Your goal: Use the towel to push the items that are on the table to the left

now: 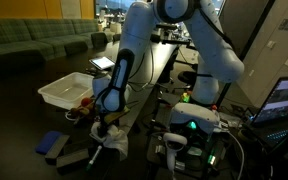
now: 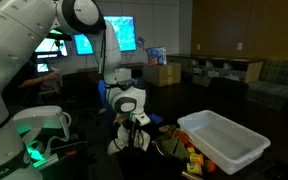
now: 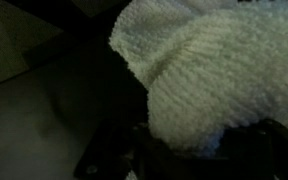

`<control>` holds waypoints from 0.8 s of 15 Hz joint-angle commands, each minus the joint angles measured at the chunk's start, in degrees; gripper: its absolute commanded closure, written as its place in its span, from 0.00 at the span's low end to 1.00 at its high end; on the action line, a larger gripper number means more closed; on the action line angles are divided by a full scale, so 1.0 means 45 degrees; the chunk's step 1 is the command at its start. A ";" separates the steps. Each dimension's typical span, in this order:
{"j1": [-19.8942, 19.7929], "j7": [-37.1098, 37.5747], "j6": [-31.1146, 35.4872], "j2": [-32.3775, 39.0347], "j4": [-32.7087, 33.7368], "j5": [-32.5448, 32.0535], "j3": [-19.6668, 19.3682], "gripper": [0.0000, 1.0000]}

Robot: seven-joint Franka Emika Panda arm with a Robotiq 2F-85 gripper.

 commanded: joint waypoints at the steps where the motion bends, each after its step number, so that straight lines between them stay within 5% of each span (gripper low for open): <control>1: -0.0124 -0.0303 0.0562 -0.0521 -0.0737 -0.0061 -0.0545 1.00; 7: -0.1236 -0.1721 0.0287 -0.1400 -0.2235 -0.0135 -0.0769 1.00; 12: -0.1654 -0.2055 0.0314 -0.1350 -0.2929 -0.0564 -0.1932 1.00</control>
